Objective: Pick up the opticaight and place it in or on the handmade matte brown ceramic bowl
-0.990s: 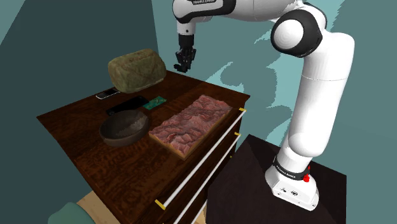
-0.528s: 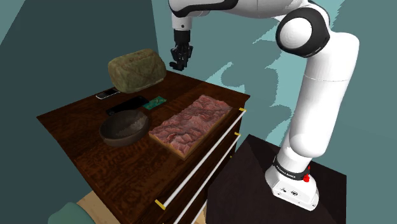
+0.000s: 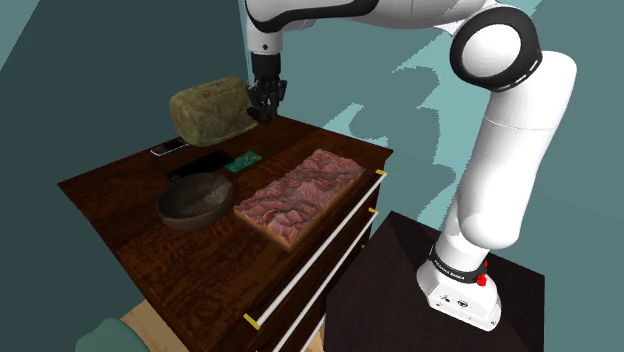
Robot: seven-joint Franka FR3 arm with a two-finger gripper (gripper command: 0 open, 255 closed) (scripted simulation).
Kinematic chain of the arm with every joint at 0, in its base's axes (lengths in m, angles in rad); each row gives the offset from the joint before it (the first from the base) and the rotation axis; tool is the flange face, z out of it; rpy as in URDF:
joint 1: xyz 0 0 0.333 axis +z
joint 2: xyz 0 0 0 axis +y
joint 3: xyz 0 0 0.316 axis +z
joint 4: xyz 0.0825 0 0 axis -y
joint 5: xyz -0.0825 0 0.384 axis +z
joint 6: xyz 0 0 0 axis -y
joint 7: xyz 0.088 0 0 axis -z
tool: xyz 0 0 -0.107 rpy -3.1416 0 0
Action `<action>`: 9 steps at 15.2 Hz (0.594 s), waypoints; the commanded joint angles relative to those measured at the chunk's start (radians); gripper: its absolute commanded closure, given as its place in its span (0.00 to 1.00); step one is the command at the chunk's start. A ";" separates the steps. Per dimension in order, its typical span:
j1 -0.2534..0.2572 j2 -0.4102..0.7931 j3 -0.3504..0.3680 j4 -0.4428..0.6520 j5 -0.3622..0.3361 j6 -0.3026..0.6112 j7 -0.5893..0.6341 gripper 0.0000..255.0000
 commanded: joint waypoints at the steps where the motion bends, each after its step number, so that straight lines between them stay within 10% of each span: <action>1: 0.026 -0.011 0.022 -0.015 -0.003 0.007 0.049 1.00; 9: 0.128 0.011 0.105 0.013 -0.015 0.009 0.235 1.00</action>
